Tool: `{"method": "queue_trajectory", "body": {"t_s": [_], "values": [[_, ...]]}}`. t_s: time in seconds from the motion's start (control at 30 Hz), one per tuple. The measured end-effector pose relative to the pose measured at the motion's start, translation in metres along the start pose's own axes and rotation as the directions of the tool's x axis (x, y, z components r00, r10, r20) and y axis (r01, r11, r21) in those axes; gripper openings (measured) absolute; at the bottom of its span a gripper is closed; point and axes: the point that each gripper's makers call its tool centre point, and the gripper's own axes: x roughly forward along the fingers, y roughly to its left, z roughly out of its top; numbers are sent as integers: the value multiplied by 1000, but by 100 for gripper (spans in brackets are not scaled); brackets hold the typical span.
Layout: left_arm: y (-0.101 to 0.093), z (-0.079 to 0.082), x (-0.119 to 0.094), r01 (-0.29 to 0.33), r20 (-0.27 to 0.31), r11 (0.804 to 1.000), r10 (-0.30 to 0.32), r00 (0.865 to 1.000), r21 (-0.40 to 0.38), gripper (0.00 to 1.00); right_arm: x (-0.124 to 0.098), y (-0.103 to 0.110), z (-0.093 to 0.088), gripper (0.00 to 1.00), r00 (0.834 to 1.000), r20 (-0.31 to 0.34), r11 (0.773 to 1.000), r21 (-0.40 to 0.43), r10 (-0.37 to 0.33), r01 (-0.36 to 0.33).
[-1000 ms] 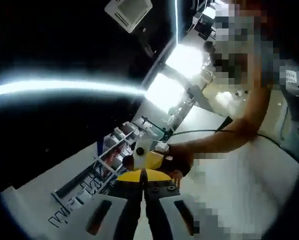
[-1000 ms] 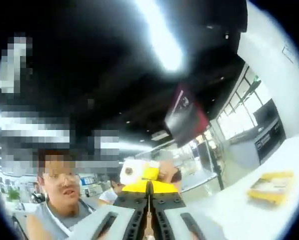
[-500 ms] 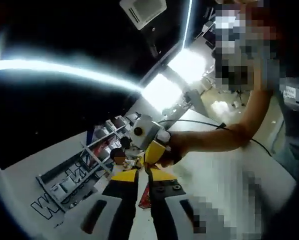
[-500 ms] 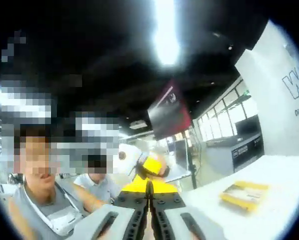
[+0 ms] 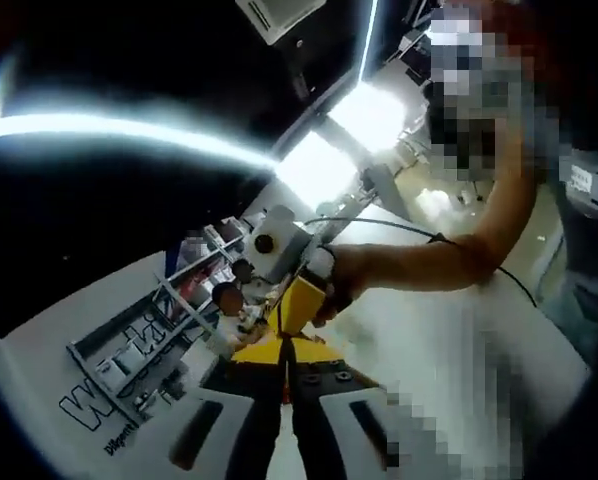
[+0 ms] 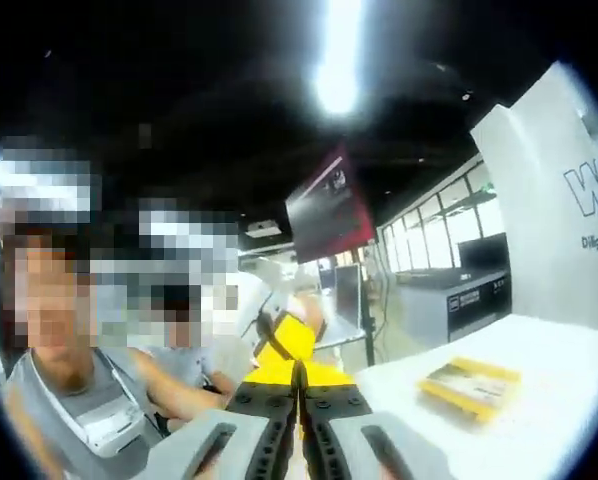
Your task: Tear open the coffee pouch, take out the coffee, and pour the coffee from the pouch into the cup
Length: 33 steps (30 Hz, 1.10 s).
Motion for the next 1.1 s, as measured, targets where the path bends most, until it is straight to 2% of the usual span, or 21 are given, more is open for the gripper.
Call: {"method": "queue_trajectory", "body": {"t_s": [0.13, 0.2, 0.33, 0.43, 0.7, 0.83, 0.9, 1.1], "values": [[5, 9, -3, -27, 42, 999, 28, 999, -25, 3, 0, 3, 10, 2, 999, 45, 999, -38, 24, -22], [6, 11, -4, -30, 45, 999, 32, 998, -26, 2, 0, 2, 13, 2, 998, 55, 998, -60, 30, -26], [8, 12, -6, -30, 58, 998, 33, 998, -49, 2, 0, 5, 15, 7, 995, 76, 981, -186, 68, -53], [11, 10, -8, -32, 56, 998, 35, 998, -59, 2, -1, 1, 14, 14, 997, 52, 978, -200, 65, -53], [13, 5, -9, -33, 42, 998, 36, 998, -57, 2, 3, -7, 8, 17, 1000, 20, 965, -262, 19, -13], [14, 5, -9, -46, 39, 998, 48, 998, -47, 2, 4, -10, 8, 17, 1000, 22, 963, -271, 9, -2], [17, 6, -10, -62, 44, 997, 65, 997, -49, 2, 5, -12, 14, 19, 999, 49, 947, -321, -7, 22], [19, 10, -14, -69, 58, 996, 73, 996, -56, 2, 7, -5, 12, 21, 999, 46, 945, -326, 2, 13]]}}
